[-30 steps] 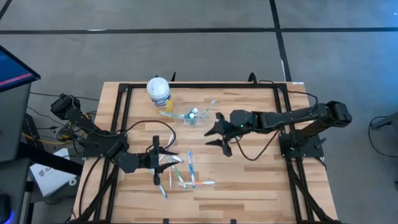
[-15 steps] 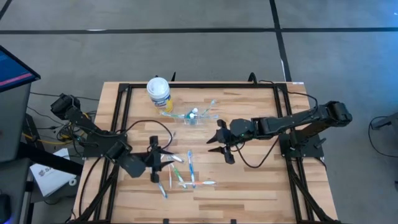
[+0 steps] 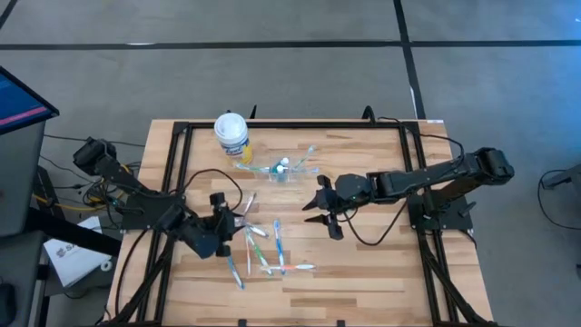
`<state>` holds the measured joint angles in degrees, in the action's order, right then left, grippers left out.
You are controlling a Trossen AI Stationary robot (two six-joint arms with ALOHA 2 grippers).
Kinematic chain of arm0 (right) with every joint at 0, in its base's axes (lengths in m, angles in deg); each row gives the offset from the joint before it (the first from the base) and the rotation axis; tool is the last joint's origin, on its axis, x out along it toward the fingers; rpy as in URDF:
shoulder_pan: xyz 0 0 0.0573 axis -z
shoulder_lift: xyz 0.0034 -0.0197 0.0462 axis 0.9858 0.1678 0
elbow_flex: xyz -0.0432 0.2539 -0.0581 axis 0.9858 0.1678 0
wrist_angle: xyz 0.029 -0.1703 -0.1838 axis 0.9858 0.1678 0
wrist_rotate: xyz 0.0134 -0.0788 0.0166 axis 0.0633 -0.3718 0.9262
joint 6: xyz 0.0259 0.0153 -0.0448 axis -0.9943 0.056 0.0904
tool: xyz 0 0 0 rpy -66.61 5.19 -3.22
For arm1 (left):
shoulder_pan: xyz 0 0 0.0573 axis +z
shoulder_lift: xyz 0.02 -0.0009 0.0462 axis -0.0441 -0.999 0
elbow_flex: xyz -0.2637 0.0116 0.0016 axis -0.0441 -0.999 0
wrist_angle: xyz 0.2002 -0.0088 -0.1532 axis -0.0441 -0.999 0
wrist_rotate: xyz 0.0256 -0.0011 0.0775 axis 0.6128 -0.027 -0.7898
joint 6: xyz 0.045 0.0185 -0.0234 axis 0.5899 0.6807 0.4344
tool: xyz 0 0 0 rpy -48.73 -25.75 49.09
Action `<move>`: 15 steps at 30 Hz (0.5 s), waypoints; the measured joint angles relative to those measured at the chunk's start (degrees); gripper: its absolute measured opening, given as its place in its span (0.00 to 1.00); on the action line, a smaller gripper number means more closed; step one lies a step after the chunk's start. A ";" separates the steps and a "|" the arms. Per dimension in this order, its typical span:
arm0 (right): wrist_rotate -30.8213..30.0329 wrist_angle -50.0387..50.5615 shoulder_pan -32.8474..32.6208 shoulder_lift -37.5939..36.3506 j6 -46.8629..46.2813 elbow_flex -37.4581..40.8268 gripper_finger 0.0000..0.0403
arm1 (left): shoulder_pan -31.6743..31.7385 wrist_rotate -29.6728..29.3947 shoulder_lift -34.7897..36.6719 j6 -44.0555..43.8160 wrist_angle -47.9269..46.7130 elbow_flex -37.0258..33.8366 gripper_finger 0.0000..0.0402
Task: Pick & Place toothbrushing station
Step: Put the purple toothbrush into the transparent organizer
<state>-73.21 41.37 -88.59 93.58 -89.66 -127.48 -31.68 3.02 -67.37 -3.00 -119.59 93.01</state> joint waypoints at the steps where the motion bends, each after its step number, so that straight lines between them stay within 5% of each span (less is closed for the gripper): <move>1: 0.00 0.00 0.00 0.00 0.00 0.00 0.38 | 0.77 1.03 0.00 -0.02 -0.78 0.00 0.33; 15: 0.00 0.00 0.00 0.00 0.26 0.00 0.36 | 9.38 11.33 0.00 -2.97 -1.44 -8.90 0.39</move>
<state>-73.21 41.37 -88.59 93.58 -89.40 -127.48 -22.30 14.35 -67.37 -5.96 -121.03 84.11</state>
